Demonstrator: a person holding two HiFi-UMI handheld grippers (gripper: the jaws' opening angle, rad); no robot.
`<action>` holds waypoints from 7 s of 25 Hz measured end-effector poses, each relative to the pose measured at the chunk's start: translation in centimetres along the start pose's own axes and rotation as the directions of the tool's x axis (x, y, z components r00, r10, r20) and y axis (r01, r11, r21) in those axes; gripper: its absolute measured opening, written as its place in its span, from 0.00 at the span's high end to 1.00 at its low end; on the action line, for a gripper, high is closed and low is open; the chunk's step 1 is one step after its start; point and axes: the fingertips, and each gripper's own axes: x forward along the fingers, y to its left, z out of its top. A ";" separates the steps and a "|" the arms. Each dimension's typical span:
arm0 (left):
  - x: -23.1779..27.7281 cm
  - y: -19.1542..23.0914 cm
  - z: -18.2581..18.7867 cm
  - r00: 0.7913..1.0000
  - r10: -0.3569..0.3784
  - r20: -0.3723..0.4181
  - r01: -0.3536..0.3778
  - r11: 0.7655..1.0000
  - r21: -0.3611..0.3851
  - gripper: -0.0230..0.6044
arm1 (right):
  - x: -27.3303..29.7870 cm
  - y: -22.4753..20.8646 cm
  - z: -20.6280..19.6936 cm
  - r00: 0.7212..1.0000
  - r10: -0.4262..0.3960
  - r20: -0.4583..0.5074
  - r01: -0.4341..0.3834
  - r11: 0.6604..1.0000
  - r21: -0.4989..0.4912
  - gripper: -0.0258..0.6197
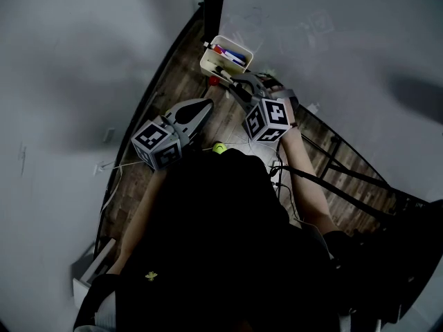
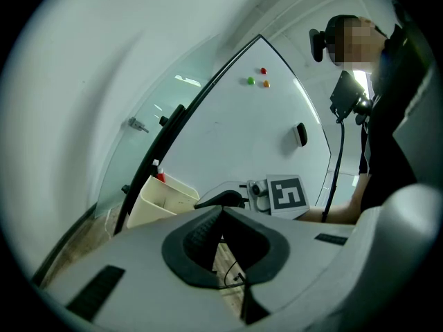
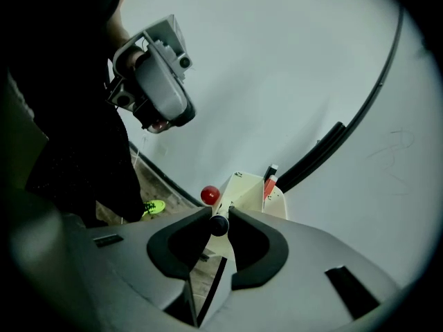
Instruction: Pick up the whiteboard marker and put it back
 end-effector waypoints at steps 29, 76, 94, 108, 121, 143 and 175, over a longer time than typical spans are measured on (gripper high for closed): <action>0.4 -2.7 -1.6 0.998 -0.043 -0.050 0.047 0.996 0.075 0.93 | -6.3 -2.3 5.4 0.985 -0.111 0.130 0.091 0.985 0.148 0.82; 1.9 -2.6 -1.3 1.000 -0.018 -0.004 0.018 0.999 0.043 0.93 | -10.7 -3.6 6.9 0.955 -0.211 0.210 0.167 0.963 0.210 0.82; 1.1 -1.5 -1.0 1.000 -0.008 -0.007 0.009 0.999 0.039 0.93 | -10.0 -5.8 6.1 0.945 -0.272 0.184 0.213 0.934 0.286 0.82; -0.3 0.0 -1.0 1.000 0.028 -0.004 -0.028 1.000 0.007 0.93 | -8.1 -7.2 4.1 0.951 -0.273 0.142 0.212 0.916 0.340 0.82; -2.7 1.5 -1.5 0.995 0.090 -0.030 -0.090 0.996 -0.016 0.93 | -5.7 -8.0 3.1 0.952 -0.270 0.145 0.195 0.898 0.395 0.82; -3.2 2.1 -1.1 0.993 0.109 -0.046 -0.111 0.994 -0.022 0.93 | -4.5 -8.9 1.6 0.943 -0.288 0.167 0.172 0.851 0.497 0.82; -3.0 1.6 -1.8 0.994 0.086 -0.074 -0.087 0.996 -0.020 0.93 | -3.6 -6.8 -2.1 0.957 -0.276 0.090 0.186 0.819 0.543 0.82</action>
